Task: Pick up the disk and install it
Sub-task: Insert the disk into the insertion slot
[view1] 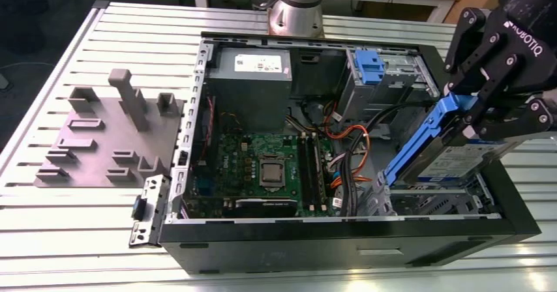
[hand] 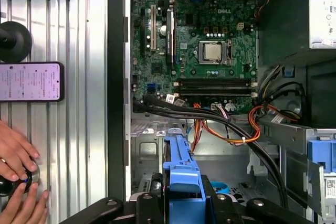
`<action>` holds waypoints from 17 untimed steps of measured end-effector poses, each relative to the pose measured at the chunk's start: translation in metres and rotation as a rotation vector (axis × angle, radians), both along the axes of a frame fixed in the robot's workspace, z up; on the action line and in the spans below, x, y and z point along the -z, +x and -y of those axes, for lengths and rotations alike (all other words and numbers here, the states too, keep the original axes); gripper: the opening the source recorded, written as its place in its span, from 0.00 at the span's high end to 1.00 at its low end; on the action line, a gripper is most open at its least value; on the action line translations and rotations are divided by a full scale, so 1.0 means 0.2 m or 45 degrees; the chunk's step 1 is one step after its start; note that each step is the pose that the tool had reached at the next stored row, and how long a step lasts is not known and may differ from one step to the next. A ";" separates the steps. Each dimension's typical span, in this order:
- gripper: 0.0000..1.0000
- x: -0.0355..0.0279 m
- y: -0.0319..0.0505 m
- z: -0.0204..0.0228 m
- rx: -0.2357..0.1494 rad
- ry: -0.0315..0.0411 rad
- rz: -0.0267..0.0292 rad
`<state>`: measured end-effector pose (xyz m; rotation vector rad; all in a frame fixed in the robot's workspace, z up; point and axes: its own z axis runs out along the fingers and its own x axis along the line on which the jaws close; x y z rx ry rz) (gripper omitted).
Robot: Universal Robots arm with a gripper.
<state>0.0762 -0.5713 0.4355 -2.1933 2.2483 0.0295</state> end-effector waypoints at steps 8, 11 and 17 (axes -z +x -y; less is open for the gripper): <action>0.63 0.042 0.006 0.000 0.000 0.0000 0.0000; 0.63 0.064 0.007 0.000 0.000 0.0000 0.0000; 0.63 0.111 0.009 0.000 0.000 0.0000 0.0000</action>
